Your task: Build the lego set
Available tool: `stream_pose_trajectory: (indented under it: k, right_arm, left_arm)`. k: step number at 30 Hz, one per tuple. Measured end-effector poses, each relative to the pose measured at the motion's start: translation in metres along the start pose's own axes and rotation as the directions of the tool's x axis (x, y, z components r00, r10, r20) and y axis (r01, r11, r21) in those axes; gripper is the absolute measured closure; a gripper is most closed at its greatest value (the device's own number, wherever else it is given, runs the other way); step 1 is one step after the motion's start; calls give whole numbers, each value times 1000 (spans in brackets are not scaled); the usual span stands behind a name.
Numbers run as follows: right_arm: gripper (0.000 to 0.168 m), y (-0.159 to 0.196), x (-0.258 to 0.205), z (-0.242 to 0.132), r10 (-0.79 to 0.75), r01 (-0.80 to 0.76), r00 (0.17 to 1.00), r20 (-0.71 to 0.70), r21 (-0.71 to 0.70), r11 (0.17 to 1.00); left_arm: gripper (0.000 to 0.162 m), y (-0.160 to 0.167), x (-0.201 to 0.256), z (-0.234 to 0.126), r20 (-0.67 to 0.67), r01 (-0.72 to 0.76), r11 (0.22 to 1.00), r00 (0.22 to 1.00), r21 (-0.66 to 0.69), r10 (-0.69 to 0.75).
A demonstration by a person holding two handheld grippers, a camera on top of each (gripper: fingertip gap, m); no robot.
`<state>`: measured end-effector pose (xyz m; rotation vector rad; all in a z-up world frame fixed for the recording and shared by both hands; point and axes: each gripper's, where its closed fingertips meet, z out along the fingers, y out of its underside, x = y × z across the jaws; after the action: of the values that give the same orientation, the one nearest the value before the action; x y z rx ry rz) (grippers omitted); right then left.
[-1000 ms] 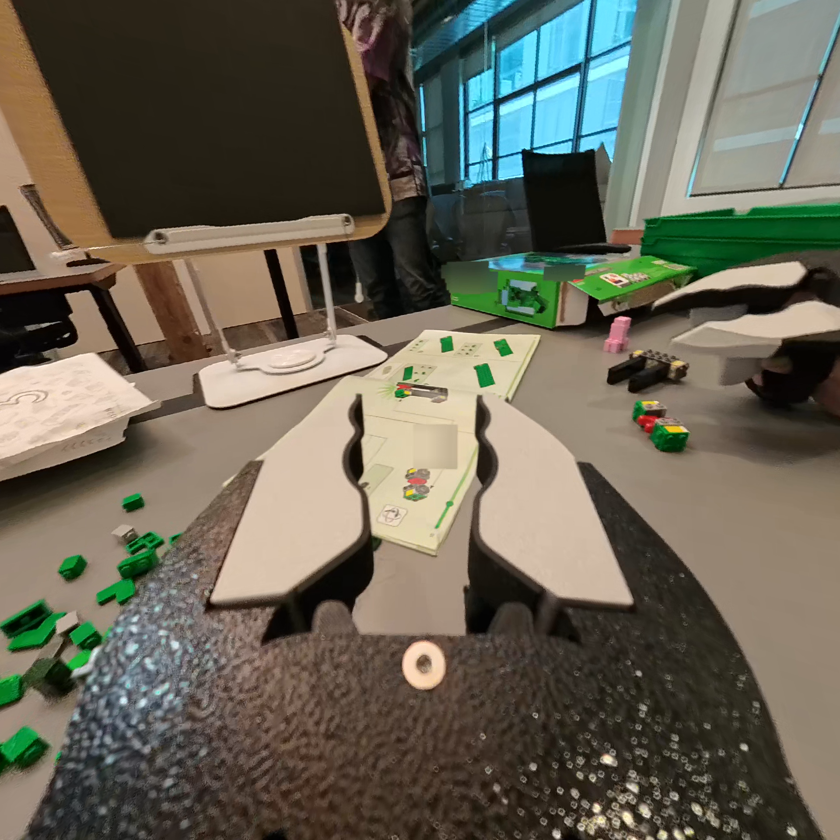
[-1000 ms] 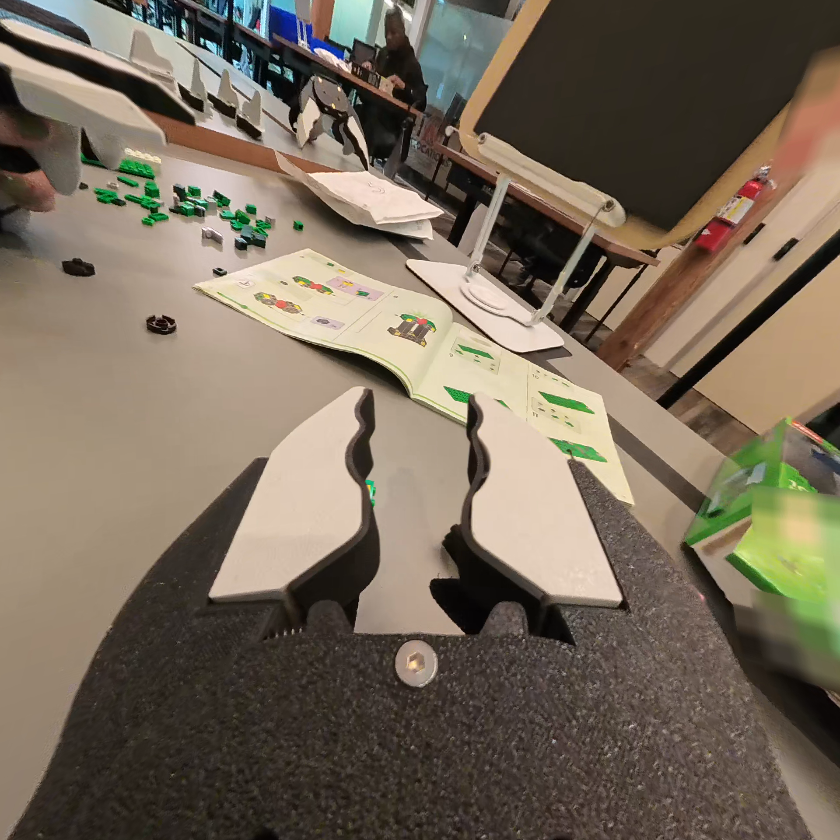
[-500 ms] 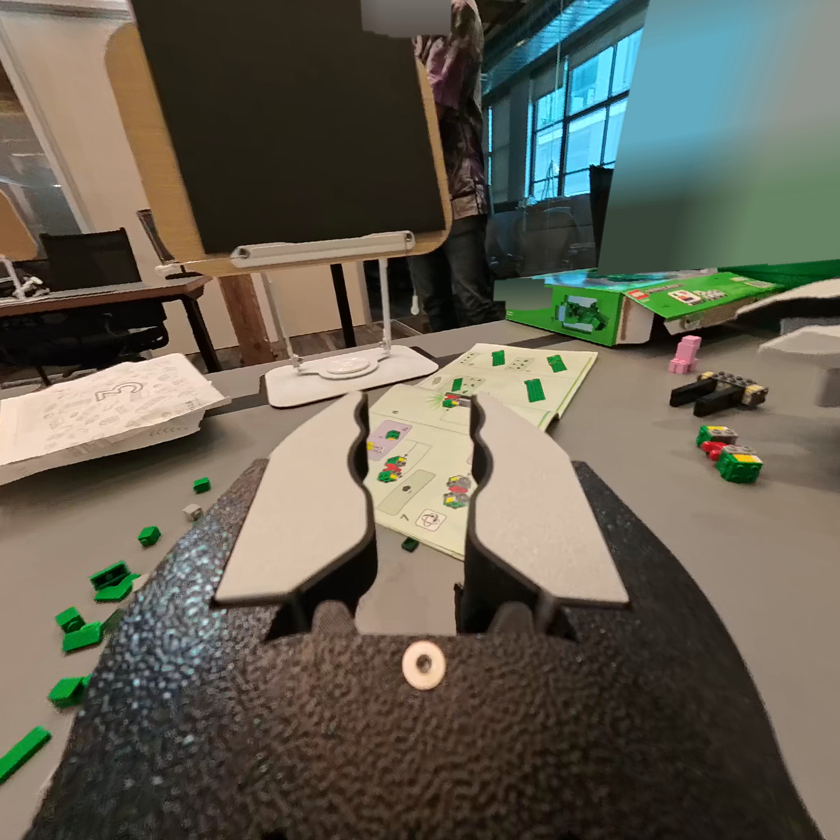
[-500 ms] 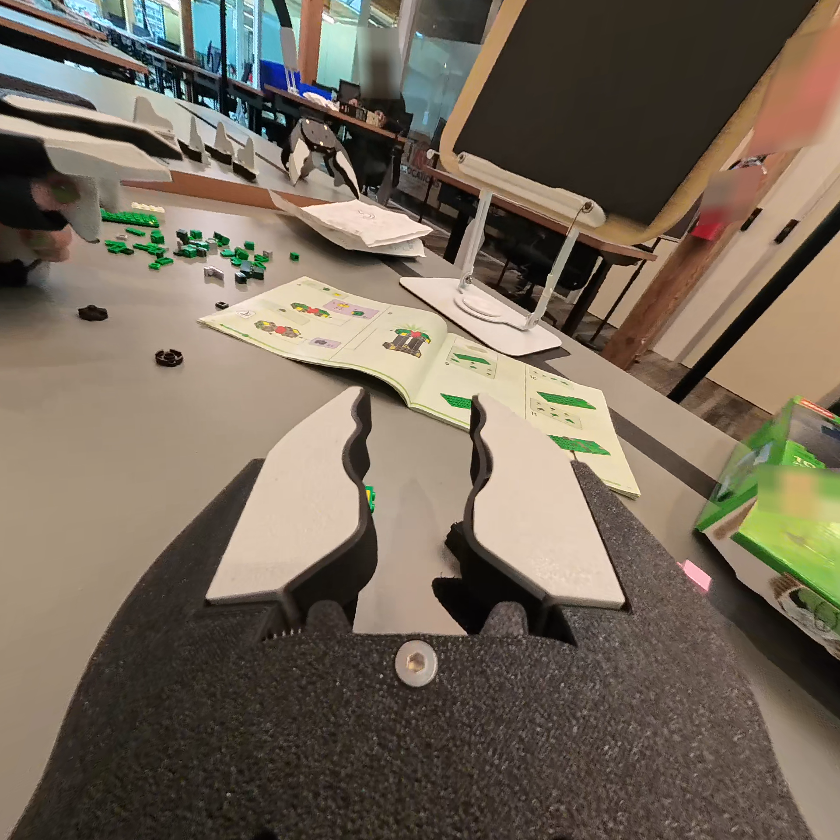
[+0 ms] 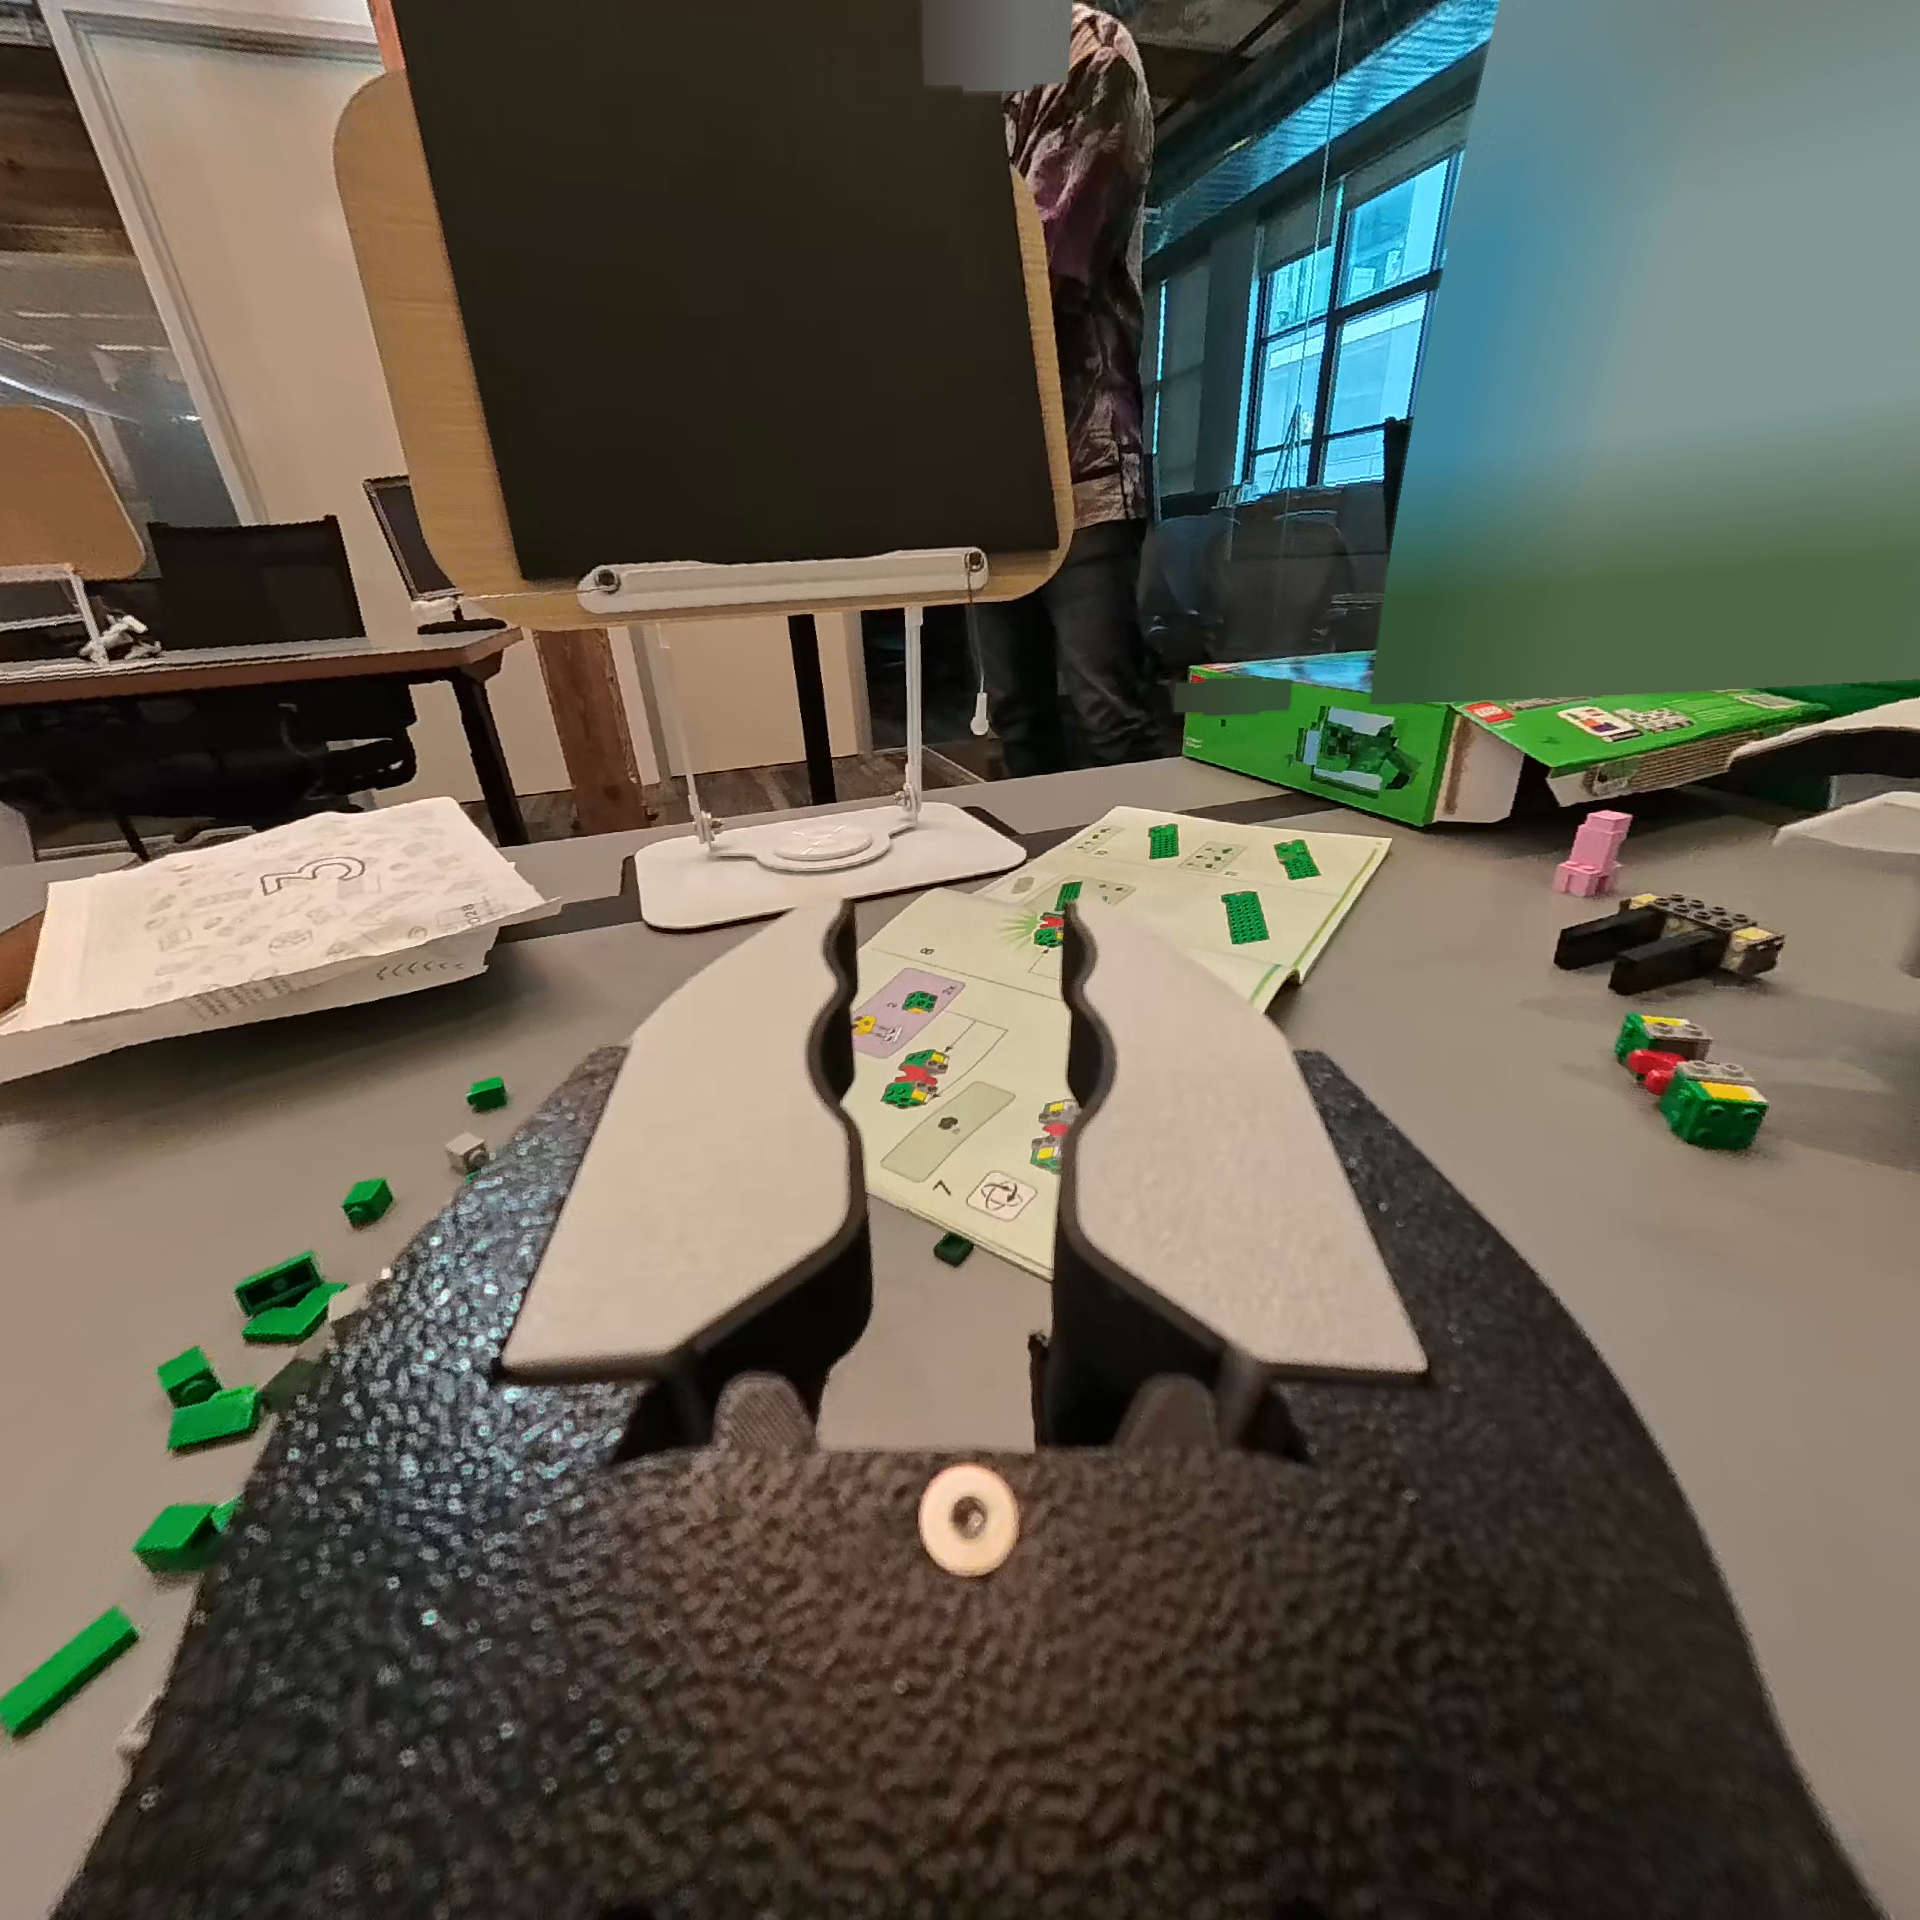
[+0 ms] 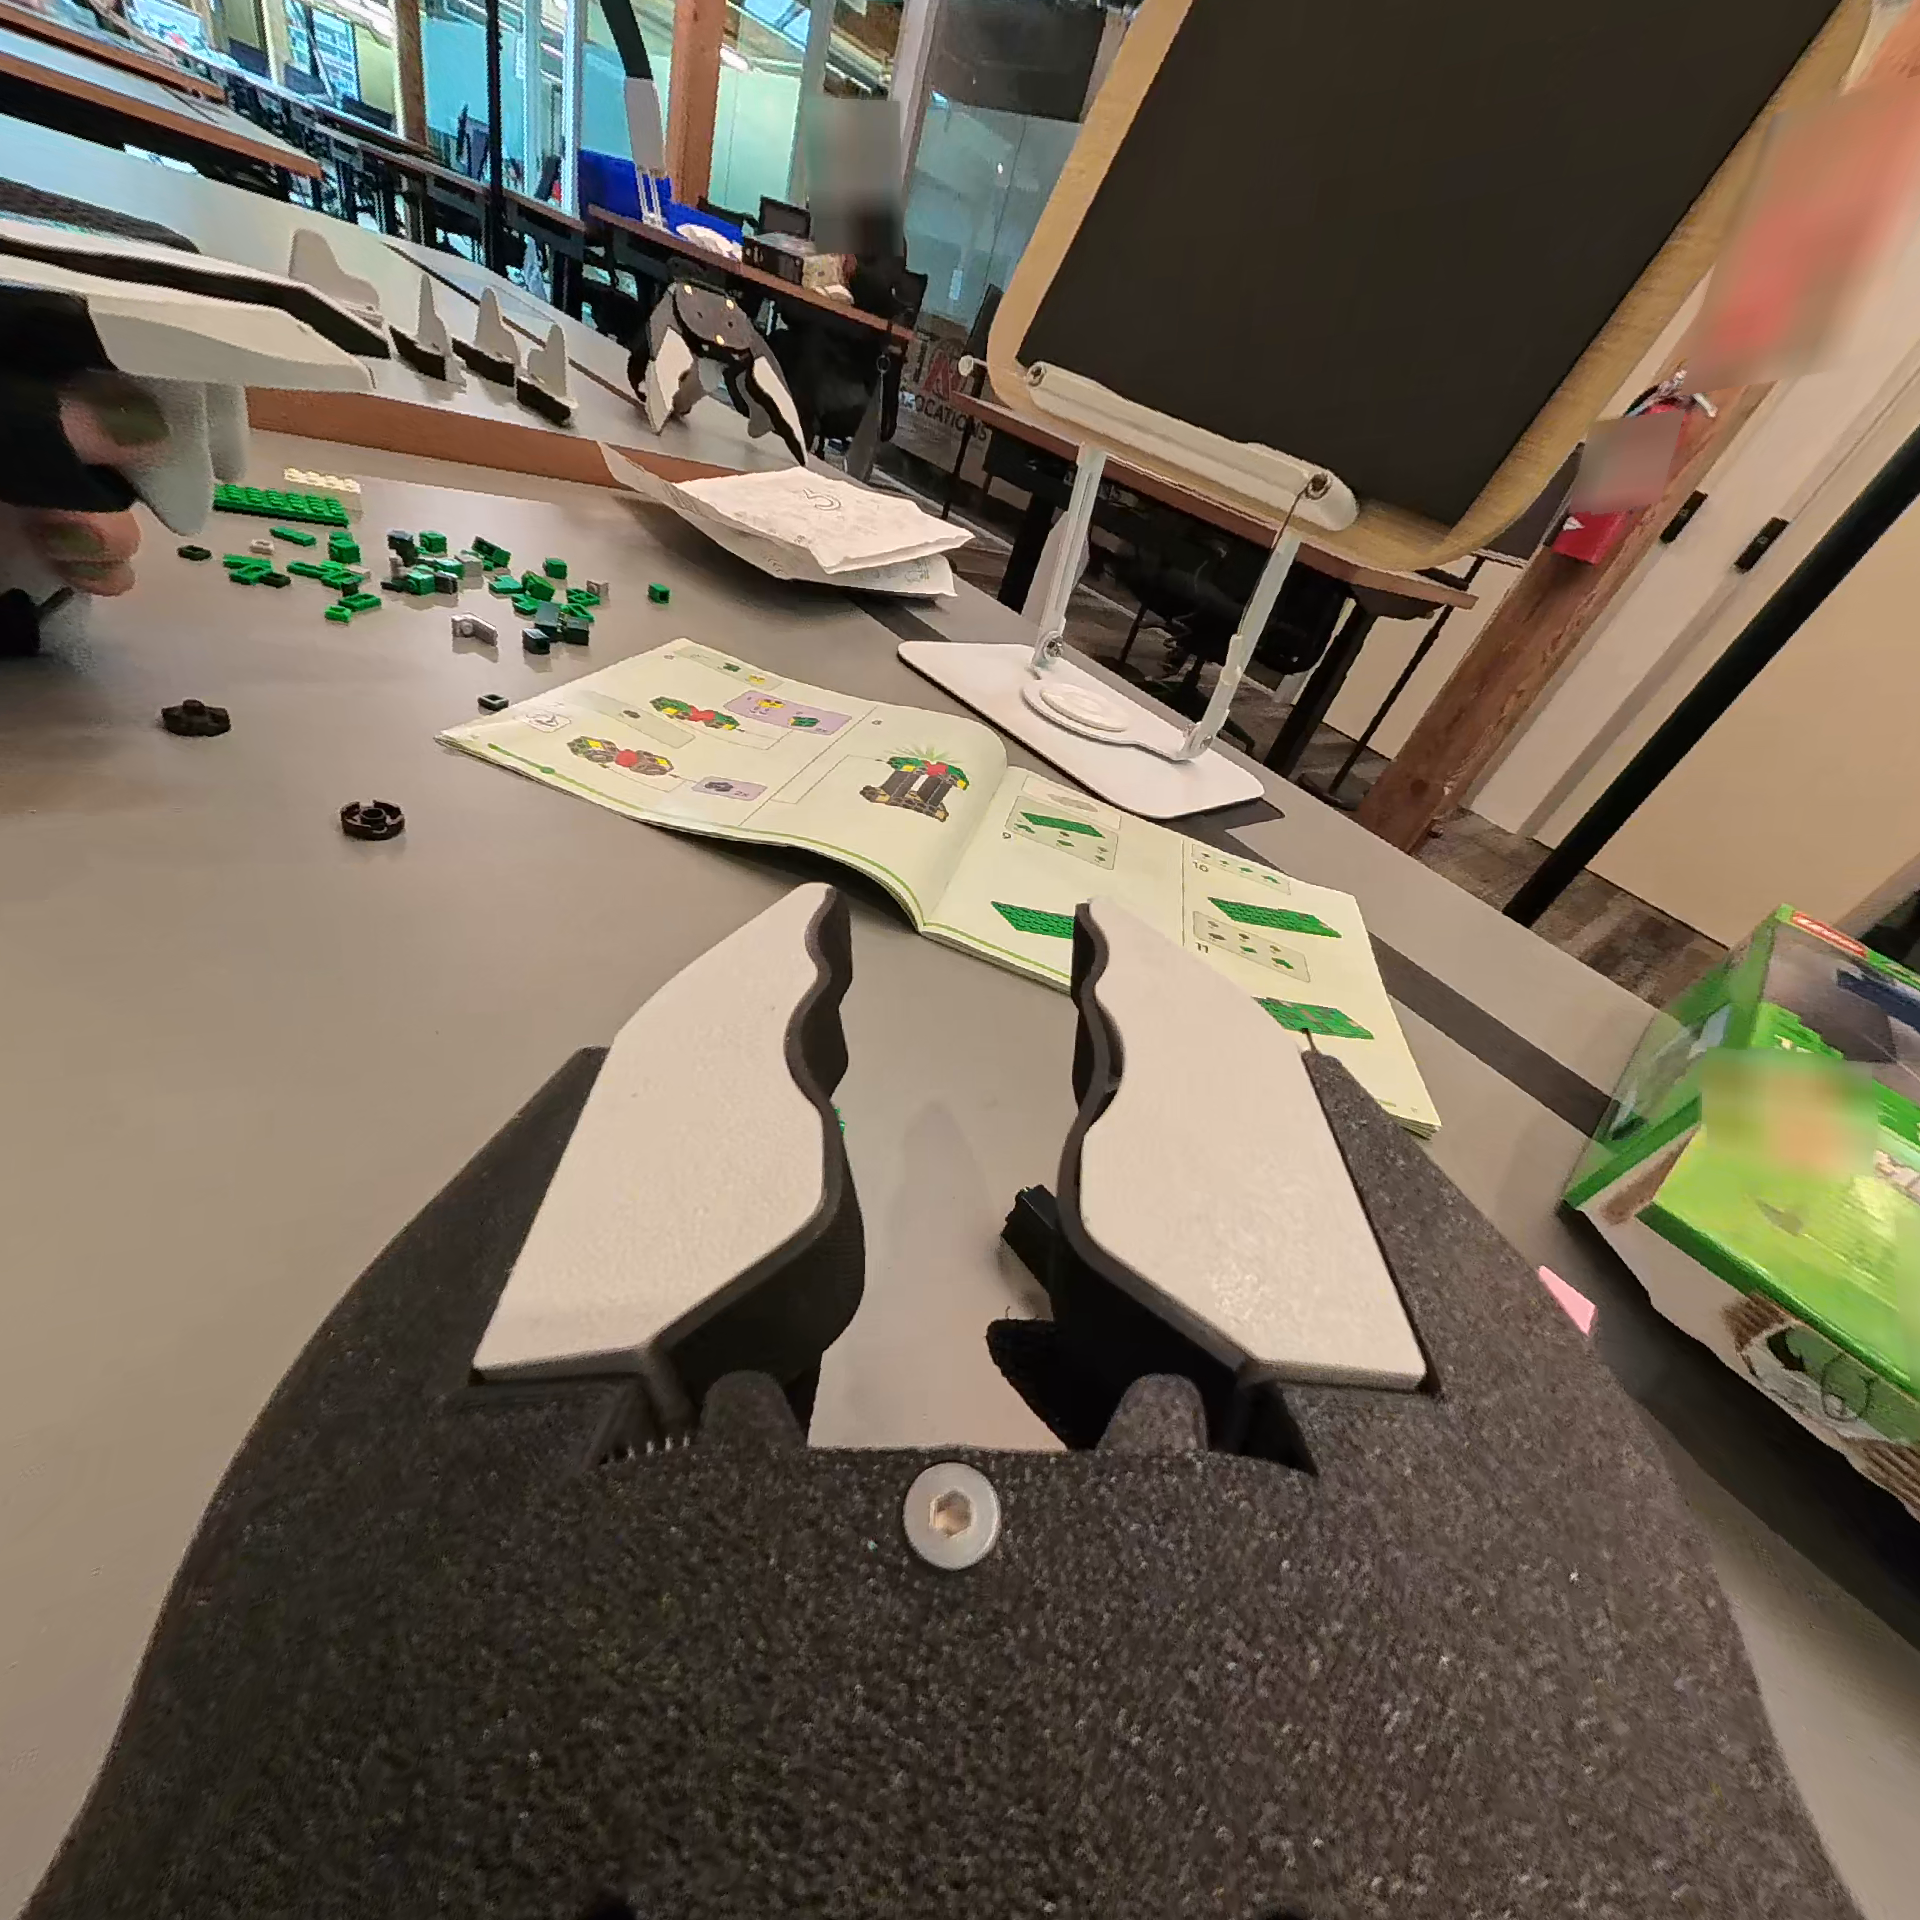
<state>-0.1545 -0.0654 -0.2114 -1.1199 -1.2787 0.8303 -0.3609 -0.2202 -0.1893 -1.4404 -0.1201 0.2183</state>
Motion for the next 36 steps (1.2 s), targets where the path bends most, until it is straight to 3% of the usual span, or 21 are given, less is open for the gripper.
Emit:
stream_pose_trajectory:
  k: [10,16,21,29,36]
  right_arm:
    - [125,10,-2,2,-8,9,1000,9,-66,998]
    - [118,24,-28,6,-37,59,993,114,-196,979]
    - [105,41,-47,9,28,26,989,142,-361,932]
    - [111,65,-53,14,126,-32,983,135,-549,835]
    - [115,63,-50,15,158,-69,980,120,-542,838]
  left_arm:
    - [126,1,3,1,-12,-19,1000,1000,-8,19]
    - [127,2,7,3,-30,-21,1000,999,-11,21]
    - [127,1,5,3,-26,-10,1000,1000,-5,10]
    - [128,3,8,5,-32,-36,999,999,-22,35]
    - [128,3,7,6,-34,-32,999,999,-22,31]
